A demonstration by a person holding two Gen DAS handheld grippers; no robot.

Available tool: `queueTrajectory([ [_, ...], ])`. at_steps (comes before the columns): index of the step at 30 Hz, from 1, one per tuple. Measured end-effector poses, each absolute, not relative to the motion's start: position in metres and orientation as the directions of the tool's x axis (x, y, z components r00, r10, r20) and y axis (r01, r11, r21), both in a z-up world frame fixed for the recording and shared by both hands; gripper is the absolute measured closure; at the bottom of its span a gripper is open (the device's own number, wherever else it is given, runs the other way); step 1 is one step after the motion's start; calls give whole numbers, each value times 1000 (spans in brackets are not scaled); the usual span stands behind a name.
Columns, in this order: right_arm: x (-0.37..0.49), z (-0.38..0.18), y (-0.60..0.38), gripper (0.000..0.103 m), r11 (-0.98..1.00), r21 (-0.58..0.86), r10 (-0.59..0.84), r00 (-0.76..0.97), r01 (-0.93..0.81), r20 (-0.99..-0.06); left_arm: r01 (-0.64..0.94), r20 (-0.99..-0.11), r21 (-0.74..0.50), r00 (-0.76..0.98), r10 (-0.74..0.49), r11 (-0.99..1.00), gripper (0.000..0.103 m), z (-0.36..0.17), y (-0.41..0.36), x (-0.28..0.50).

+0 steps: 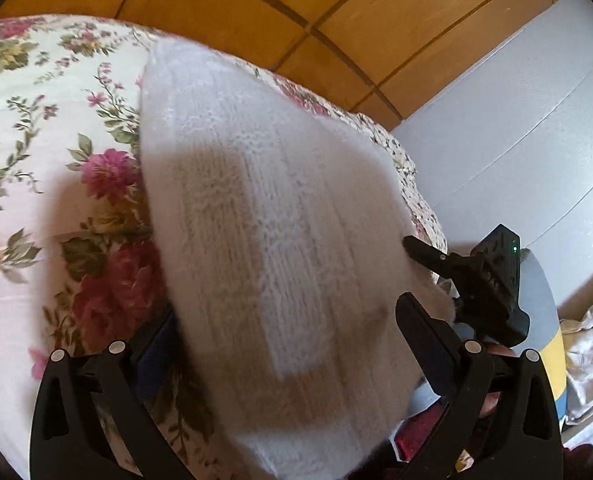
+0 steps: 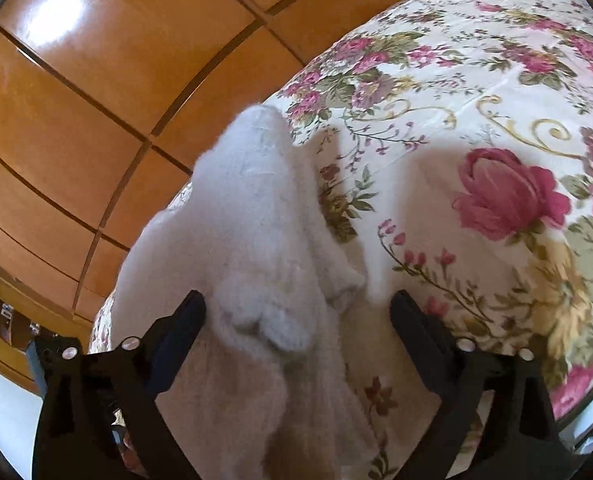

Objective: Fold small clothes

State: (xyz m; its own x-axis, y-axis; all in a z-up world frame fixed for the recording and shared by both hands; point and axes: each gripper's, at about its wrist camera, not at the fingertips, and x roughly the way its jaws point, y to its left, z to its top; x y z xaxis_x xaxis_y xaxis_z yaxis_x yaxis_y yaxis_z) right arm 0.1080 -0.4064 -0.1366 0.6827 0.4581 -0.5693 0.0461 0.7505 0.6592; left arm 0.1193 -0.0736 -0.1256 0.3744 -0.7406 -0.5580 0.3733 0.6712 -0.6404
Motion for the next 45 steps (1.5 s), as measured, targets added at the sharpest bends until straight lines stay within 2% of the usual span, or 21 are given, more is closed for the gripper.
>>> queueTrajectory([
  [3, 114, -138, -406, 25, 735, 678, 496, 667, 18, -556, 380, -556, -650, 353, -752, 659, 4, -127, -77, 124],
  [8, 118, -143, -408, 25, 716, 698, 518, 659, 15, -545, 413, -569, -631, 329, -753, 657, 4, -126, -80, 120],
  [15, 124, -144, -405, 24, 723, 690, 539, 634, -12, -554, 377, -535, -690, 309, -786, 618, 4, -128, -74, 131],
  [23, 134, -145, -396, 24, 727, 686, 553, 619, -29, -558, 432, -593, -604, 317, -740, 669, 4, -127, -85, 120],
  [29, 125, -147, -386, 40, 720, 693, 556, 634, -44, -538, 438, -609, -577, 332, -720, 690, 27, -125, -74, 117],
  [31, 120, -149, -384, 50, 692, 722, 564, 647, -32, -513, 452, -613, -558, 341, -713, 696, 38, -122, -66, 108],
  [34, 109, -147, -379, 53, 653, 756, 583, 663, -38, -470, 470, -605, -544, 355, -713, 695, 47, -109, -58, 102],
  [37, 99, -144, -368, 53, 616, 784, 618, 665, -77, -420, 475, -603, -519, 386, -698, 710, 48, -98, -42, 97],
  [42, 93, -150, -342, 52, 605, 788, 657, 631, -114, -412, 450, -608, -517, 405, -683, 728, 48, -97, -11, 95],
  [43, 93, -152, -340, 44, 609, 785, 655, 629, -110, -420, 446, -614, -519, 399, -681, 729, 44, -101, -13, 96],
  [45, 96, -152, -342, 38, 610, 787, 653, 623, -95, -431, 428, -619, -526, 401, -676, 735, 35, -106, -12, 99],
])
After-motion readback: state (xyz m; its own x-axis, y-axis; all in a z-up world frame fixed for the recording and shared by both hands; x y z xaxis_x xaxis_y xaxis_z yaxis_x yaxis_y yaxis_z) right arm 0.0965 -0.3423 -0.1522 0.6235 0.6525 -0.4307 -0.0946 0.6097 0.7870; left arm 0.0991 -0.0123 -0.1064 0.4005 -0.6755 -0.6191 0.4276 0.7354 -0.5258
